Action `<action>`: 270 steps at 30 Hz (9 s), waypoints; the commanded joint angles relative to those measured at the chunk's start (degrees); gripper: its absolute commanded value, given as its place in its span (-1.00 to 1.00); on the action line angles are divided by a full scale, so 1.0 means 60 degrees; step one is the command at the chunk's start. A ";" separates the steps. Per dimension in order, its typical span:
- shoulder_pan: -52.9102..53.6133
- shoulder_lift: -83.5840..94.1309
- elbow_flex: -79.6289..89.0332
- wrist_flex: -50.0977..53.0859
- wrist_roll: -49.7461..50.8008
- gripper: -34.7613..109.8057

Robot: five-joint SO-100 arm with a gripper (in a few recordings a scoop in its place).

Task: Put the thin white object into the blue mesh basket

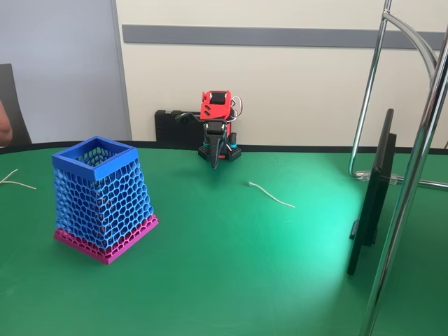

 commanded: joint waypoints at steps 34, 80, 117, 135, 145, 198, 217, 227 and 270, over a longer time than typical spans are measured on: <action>-0.0322 -0.3149 -0.2227 -0.0571 0.1597 -0.51; -0.4380 -1.2935 -0.7632 -0.0308 0.7471 -0.48; -0.5156 -1.5264 -0.7822 -0.1465 0.7983 -0.31; -0.5405 -1.5557 -0.7544 -0.1333 0.7544 -0.30; -0.5054 -1.5937 -0.7588 -0.1450 0.7456 -0.32; -0.3706 -1.5308 -0.8188 -0.1641 0.6343 -0.49; -0.0293 -1.4326 -1.1719 -0.1948 0.3984 -0.51; 0.1919 -1.4004 -1.3242 -0.3662 0.3179 -0.50; 0.6636 -1.5234 -1.2715 -1.2378 -1.1426 -0.45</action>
